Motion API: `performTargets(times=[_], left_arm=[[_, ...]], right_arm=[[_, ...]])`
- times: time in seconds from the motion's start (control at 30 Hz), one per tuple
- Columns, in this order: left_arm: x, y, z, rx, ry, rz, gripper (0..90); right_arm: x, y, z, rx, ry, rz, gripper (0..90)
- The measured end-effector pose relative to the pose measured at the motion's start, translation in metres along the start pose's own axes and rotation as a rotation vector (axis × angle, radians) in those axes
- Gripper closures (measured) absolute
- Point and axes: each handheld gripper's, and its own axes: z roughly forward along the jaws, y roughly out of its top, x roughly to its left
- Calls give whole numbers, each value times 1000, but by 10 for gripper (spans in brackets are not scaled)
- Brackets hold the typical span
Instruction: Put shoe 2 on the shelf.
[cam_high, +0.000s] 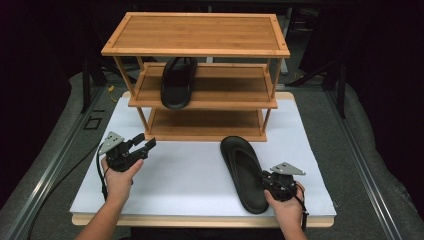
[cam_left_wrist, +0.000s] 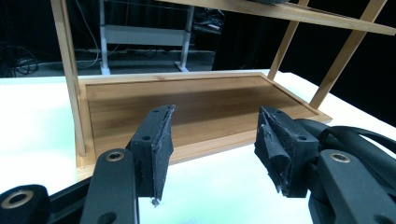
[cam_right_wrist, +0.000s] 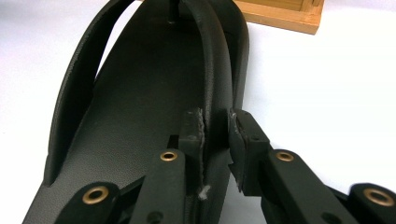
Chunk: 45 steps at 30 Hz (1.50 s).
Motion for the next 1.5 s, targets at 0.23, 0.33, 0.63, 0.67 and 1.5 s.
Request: performTargets(times=[0.23, 0.33, 0.63, 0.67, 1.5], left_arm=[[0, 0, 1, 2, 6, 0, 459], [0, -1, 1, 4, 4, -5, 459], [1, -2, 1, 8, 11, -5, 460], [1, -2, 1, 8, 11, -5, 460], [6, -6, -9, 17, 48, 5, 473]], right_arm=[[-5, 1, -1, -11, -13, 6, 814], [-6, 1, -2, -7, -7, 9, 822], [-4, 2, -5, -30, -8, 10, 839], [-4, 2, -5, -34, -4, 5, 841], [14, 26, -29, -216, 64, -8, 843]])
